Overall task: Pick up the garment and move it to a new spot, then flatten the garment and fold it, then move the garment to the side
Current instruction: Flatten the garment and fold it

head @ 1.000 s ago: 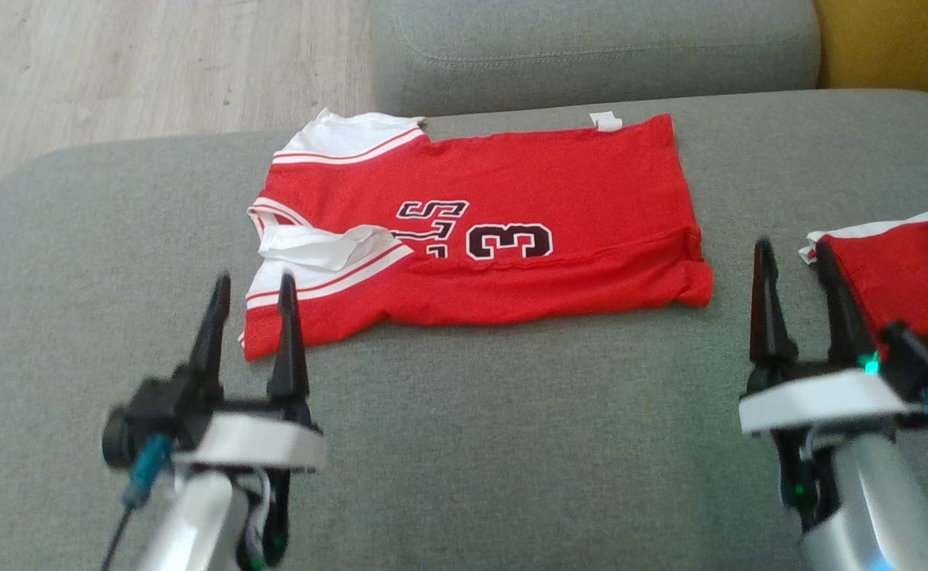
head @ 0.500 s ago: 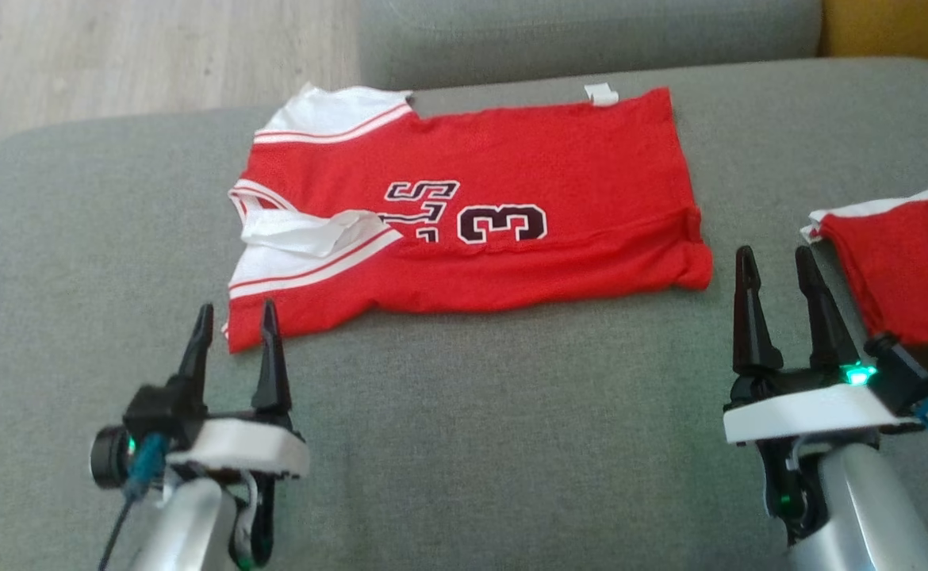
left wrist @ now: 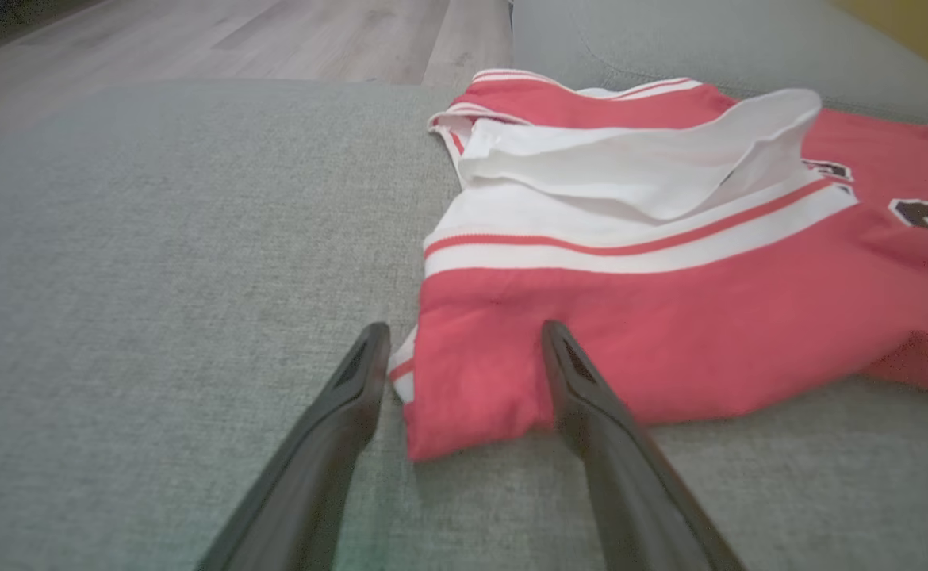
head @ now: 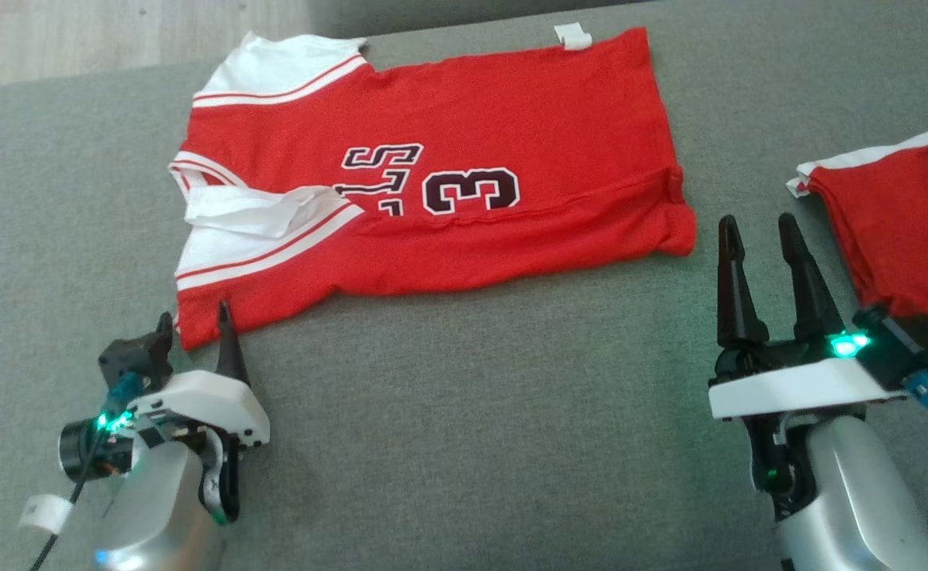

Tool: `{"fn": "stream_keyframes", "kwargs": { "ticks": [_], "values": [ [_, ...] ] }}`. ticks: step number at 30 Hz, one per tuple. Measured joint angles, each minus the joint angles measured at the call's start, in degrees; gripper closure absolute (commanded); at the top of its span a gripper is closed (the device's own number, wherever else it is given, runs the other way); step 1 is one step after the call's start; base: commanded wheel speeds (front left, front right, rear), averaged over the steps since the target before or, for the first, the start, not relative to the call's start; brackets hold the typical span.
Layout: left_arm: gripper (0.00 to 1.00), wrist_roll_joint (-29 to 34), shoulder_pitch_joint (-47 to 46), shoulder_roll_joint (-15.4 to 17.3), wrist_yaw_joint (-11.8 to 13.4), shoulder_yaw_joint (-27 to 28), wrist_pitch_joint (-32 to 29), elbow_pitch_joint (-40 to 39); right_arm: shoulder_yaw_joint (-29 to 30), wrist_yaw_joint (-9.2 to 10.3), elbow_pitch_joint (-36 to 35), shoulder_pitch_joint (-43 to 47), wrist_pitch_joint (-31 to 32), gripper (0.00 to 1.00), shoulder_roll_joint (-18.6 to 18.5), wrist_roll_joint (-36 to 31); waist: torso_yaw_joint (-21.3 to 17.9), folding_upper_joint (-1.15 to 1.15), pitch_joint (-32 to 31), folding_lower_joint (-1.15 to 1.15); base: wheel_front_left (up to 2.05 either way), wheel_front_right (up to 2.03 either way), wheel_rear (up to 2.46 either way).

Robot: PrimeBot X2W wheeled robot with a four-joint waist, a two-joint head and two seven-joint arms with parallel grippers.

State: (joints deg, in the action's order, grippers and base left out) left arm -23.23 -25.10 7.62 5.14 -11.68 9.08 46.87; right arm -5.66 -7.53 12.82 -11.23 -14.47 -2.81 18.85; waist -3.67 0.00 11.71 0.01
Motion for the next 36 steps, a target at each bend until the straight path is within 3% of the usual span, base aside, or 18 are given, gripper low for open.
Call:
{"fn": "stream_keyframes", "kwargs": {
  "ticks": [9, 10, 11, 12, 13, 16, 21, 29, 36],
  "values": [
    [0.0, -1.0, -5.0, 0.1, -0.6, 0.5, 0.1, 6.6, -0.9, 0.0, -0.1, -0.4, 0.0, 0.0, 0.0, 0.9, -1.2, 0.0, 1.9, -0.01, 0.0, 0.0, 0.0],
    [0.07, -1.0, -5.4, 0.2, -0.9, 0.4, -0.4, 7.2, -1.0, 0.0, -0.1, -0.5, 0.0, 0.0, 0.0, 1.0, -1.3, 0.0, 2.0, -0.01, 0.0, 0.0, 0.0],
    [0.57, -1.0, -5.7, 0.2, -1.2, 0.2, -0.8, 7.5, -1.1, -0.01, -0.1, -0.5, 0.0, 0.0, 0.0, 1.3, -1.3, 0.0, 2.0, -0.01, 0.0, 0.0, 0.0],
    [0.93, -1.0, -6.0, 0.3, -1.8, 0.0, -1.2, 7.9, -1.1, 0.0, -0.1, -0.6, 0.0, 0.0, 0.0, 1.4, -1.3, 0.0, 2.0, -0.01, 0.0, 0.0, 0.0],
    [1.0, -1.0, -6.0, 0.3, -1.8, 0.0, -1.2, 7.9, -1.1, 0.0, -0.1, -0.6, 0.0, 0.0, 0.0, 1.4, -1.3, 0.0, 2.0, -0.01, 0.0, 0.0, 0.0],
    [1.0, -1.0, -6.7, 0.2, -3.2, -1.1, -1.2, 8.4, -0.3, 0.0, 1.1, -1.2, 0.0, 0.0, 0.0, 2.4, -0.9, 0.0, 1.6, -0.01, 0.0, 0.0, 0.0],
    [1.0, -0.5, -6.2, 0.2, -4.0, -1.9, 3.0, 7.4, 4.2, 0.0, 12.4, -2.0, 2.5, 0.0, 0.0, 2.1, 0.2, 0.0, 0.6, -0.01, 0.0, 0.0, 0.0],
    [1.0, 2.2, -6.4, 0.3, -4.6, -3.1, 5.2, -4.5, 4.3, 0.0, 26.5, -15.3, 10.9, 0.0, 0.0, 4.2, 3.1, 0.0, 0.5, -0.01, 0.0, 0.0, 0.0],
    [1.0, 4.6, -6.4, 0.5, -4.7, -4.6, 5.2, -13.2, 6.6, 0.0, 38.9, -21.1, 13.5, 0.0, -0.1, -0.8, 4.7, 0.0, 1.3, -0.01, 0.0, 0.0, 0.0]
  ]
}}
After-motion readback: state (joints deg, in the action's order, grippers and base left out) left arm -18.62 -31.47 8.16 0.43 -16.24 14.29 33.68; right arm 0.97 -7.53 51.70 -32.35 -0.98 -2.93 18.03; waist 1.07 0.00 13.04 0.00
